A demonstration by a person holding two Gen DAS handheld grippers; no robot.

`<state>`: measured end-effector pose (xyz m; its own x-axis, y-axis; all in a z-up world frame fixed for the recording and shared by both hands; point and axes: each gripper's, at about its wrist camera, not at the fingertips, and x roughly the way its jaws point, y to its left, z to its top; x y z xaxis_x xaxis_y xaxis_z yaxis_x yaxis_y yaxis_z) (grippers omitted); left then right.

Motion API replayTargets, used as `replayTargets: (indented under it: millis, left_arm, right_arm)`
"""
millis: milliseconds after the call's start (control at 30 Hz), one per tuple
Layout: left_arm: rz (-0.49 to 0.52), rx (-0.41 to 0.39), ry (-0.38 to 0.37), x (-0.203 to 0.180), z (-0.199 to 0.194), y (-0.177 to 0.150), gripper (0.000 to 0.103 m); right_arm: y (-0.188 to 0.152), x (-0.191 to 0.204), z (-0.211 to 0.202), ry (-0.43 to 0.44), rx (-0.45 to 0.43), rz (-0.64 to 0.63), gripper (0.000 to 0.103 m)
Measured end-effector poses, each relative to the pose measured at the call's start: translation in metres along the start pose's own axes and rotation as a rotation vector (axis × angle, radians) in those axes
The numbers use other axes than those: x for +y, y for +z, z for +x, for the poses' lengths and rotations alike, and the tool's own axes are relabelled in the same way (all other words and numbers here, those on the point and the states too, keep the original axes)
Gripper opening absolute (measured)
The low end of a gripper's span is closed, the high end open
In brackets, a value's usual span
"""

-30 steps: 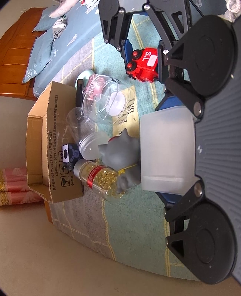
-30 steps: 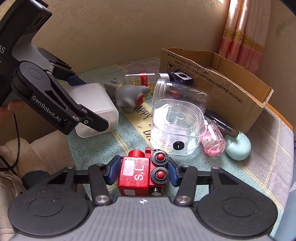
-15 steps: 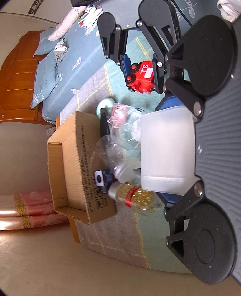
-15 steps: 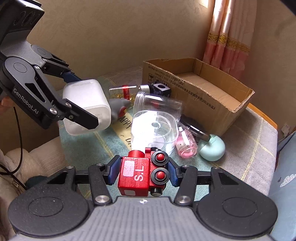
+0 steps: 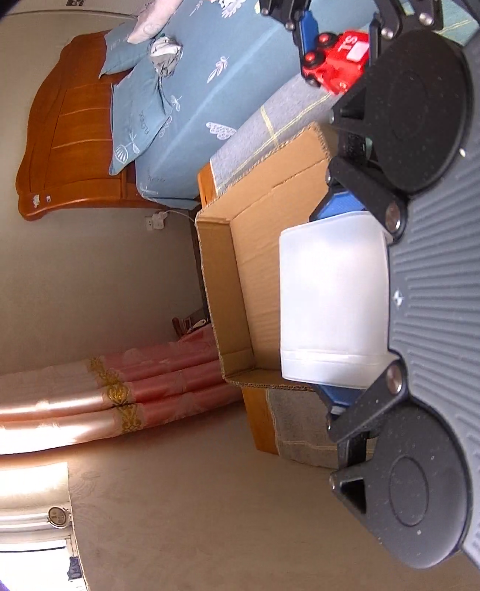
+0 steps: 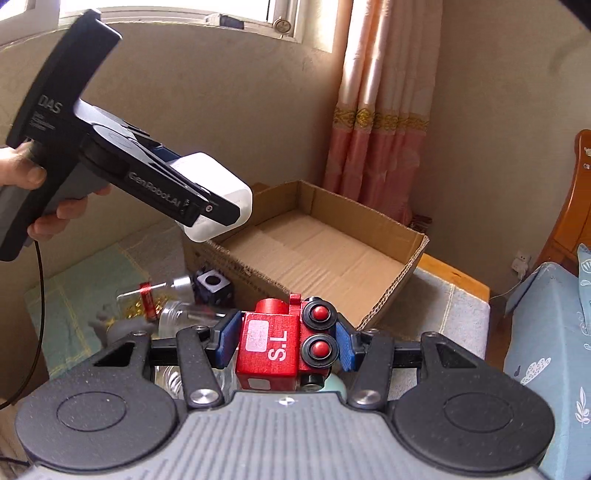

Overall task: Organize rigid objects
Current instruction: 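Carry both items into the cardboard box and open both tools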

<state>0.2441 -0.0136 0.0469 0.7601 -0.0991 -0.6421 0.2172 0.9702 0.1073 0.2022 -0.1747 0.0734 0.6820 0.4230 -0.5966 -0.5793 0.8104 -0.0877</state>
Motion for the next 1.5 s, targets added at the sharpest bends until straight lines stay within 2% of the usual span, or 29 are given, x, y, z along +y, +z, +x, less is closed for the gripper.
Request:
replayTargets:
  millis: [233, 333, 467, 600, 867, 1033, 1233, 1267, 1300, 1367, 1500]
  left_arm:
    - [-0.071, 0.077, 0.027, 0.022, 0.053, 0.008, 0.086]
    - [-0.109, 0.09, 0.03, 0.029, 0.058, 0.004, 0.088]
    - [-0.12, 0.075, 0.022, 0.033, 0.045, -0.001, 0.091]
    - [-0.1, 0.019, 0.026, 0.028, 0.015, -0.009, 0.099]
    - [-0.093, -0.024, 0.049, 0.025, -0.025, -0.031, 0.1]
    - [-0.151, -0.035, 0.067, 0.03, -0.038, -0.047, 0.1]
    - [-0.208, -0.03, 0.062, 0.04, -0.04, -0.062, 0.1]
    - [-0.21, -0.028, 0.061, 0.041, -0.04, -0.064, 0.1]
    - [-0.211, -0.025, 0.061, 0.042, -0.04, -0.065, 0.1]
    - [-0.213, -0.021, 0.066, 0.043, -0.04, -0.067, 0.1]
    - [-0.211, -0.019, 0.065, 0.044, -0.043, -0.069, 0.1]
  right_arm:
    - [0.021, -0.011, 0.018, -0.02, 0.014, 0.016, 0.057]
    - [0.025, -0.013, 0.024, -0.024, 0.021, 0.019, 0.057]
    - [0.034, -0.017, 0.037, -0.024, 0.027, 0.024, 0.057]
    - [0.046, -0.024, 0.052, -0.025, 0.037, 0.038, 0.057]
    - [0.073, -0.05, 0.094, -0.042, 0.083, 0.071, 0.057]
    - [0.09, -0.071, 0.127, -0.056, 0.123, 0.112, 0.057]
    - [0.109, -0.086, 0.16, -0.118, 0.135, 0.126, 0.058]
    - [0.111, -0.087, 0.163, -0.132, 0.133, 0.131, 0.066]
    - [0.113, -0.088, 0.165, -0.152, 0.133, 0.135, 0.082]
    - [0.114, -0.089, 0.164, -0.188, 0.127, 0.141, 0.094]
    - [0.112, -0.09, 0.151, -0.177, 0.12, 0.163, 0.097]
